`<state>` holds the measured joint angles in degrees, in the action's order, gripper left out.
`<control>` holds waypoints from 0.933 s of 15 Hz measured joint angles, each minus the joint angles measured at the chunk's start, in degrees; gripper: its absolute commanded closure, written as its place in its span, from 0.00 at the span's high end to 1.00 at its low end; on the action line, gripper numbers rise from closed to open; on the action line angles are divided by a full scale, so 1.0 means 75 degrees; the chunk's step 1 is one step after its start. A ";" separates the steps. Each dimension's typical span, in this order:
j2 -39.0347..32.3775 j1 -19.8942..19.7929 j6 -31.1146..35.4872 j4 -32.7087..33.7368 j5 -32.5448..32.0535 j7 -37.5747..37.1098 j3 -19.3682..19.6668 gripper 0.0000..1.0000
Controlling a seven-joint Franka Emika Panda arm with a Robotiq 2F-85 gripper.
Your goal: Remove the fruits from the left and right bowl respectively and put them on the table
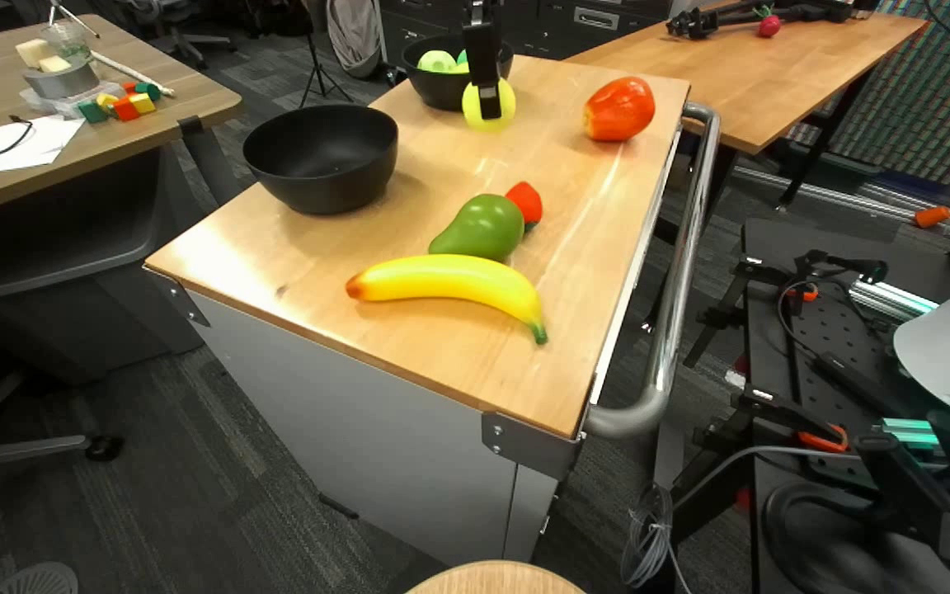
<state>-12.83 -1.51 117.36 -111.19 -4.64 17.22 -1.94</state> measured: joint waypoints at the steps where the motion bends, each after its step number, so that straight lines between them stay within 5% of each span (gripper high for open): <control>1: -0.0001 0.0000 0.0152 -0.0126 0.0079 0.0000 -0.0004 0.32; 4: 0.0037 0.0002 0.0621 -0.0487 0.0228 0.0010 -0.0026 0.36; 5: 0.0068 0.0003 0.0772 -0.0620 0.0228 0.0015 -0.0037 0.81; 7: 0.0157 0.0011 0.1008 -0.0888 0.0227 0.0020 -0.0050 0.81; 10: 0.0332 0.0025 0.1202 -0.1108 0.0162 0.0020 -0.0052 1.00; 14: 0.0751 0.0025 0.1557 -0.1022 -0.0514 -0.0027 -0.0008 1.00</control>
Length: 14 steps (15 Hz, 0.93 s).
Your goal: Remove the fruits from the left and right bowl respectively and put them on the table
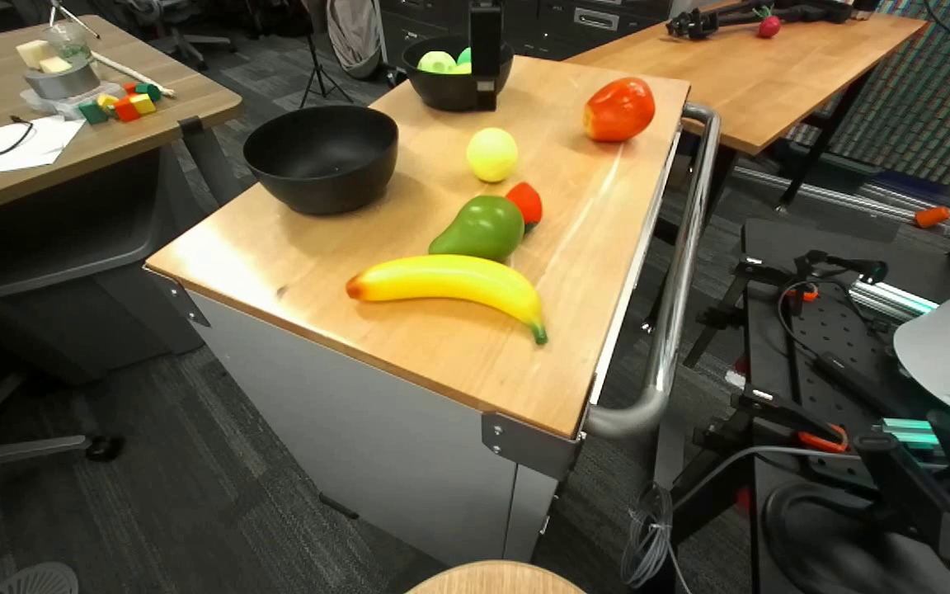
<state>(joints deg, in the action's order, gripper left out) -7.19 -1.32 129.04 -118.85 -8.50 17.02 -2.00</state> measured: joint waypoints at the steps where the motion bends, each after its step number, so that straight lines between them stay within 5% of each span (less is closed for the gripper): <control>1: 0.0106 -0.0001 0.0095 0.0083 -0.0305 -0.0005 0.0040 1.00; 4: 0.0166 -0.0040 0.0466 0.0412 -0.0811 -0.0079 0.0266 1.00; 14: -0.1204 -0.0574 0.1534 0.1432 -0.0403 0.0278 0.0631 1.00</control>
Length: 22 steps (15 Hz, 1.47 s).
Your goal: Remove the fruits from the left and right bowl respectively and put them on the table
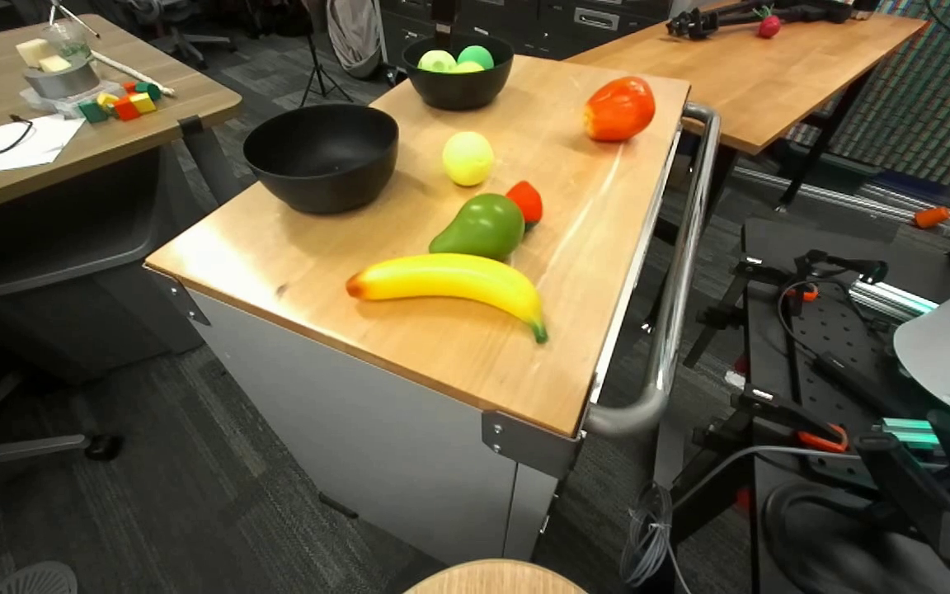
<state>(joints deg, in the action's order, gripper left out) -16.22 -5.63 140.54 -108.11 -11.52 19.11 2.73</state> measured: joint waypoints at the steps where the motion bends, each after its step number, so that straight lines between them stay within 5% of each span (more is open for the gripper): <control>1: -0.0001 0.0032 -0.0010 -0.0002 0.0000 -0.0006 -0.0009 1.00; 8: -0.0373 -0.0308 0.0251 0.0184 0.0835 0.0521 -0.0034 1.00; 22: -0.2233 -0.0662 0.0262 0.1620 0.0837 0.0680 -0.0033 1.00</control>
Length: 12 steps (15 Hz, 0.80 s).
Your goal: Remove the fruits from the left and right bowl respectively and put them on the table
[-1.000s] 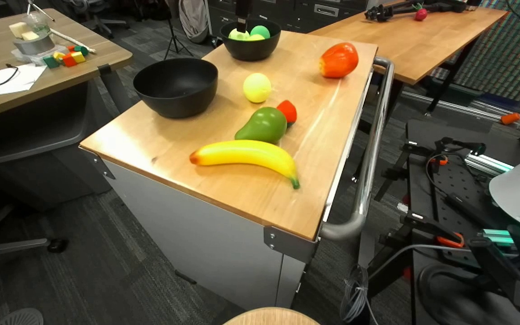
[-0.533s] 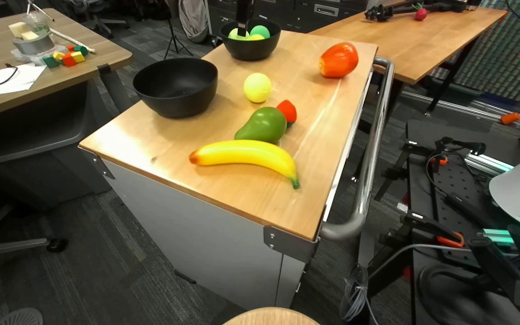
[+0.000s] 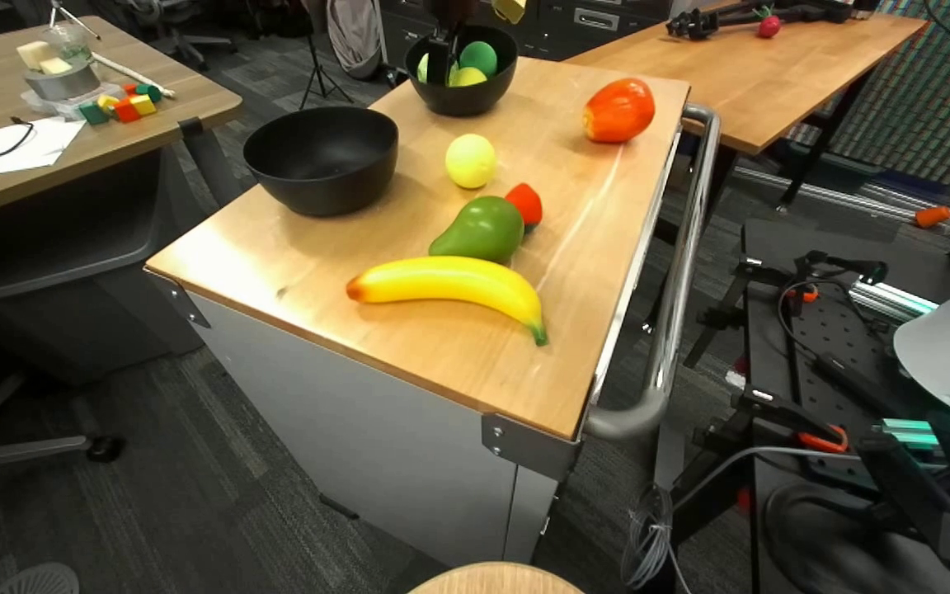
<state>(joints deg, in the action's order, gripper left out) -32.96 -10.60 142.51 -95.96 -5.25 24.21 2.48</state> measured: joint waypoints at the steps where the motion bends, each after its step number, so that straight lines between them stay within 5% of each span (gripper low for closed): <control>1: -0.0111 -0.0005 -0.0026 0.0073 -0.0005 -0.0004 0.0006 0.98; 2: -0.0188 -0.0012 -0.0042 0.0154 -0.0006 -0.0008 0.0013 0.80; 7: -0.0249 -0.0087 -0.0263 0.0297 -0.0005 -0.0045 0.0018 0.47; 12: -0.0171 -0.0141 -0.0272 0.0286 -0.0010 -0.0150 0.0027 0.28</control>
<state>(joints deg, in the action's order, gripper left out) -34.25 -11.65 140.47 -93.82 -5.33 23.08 2.68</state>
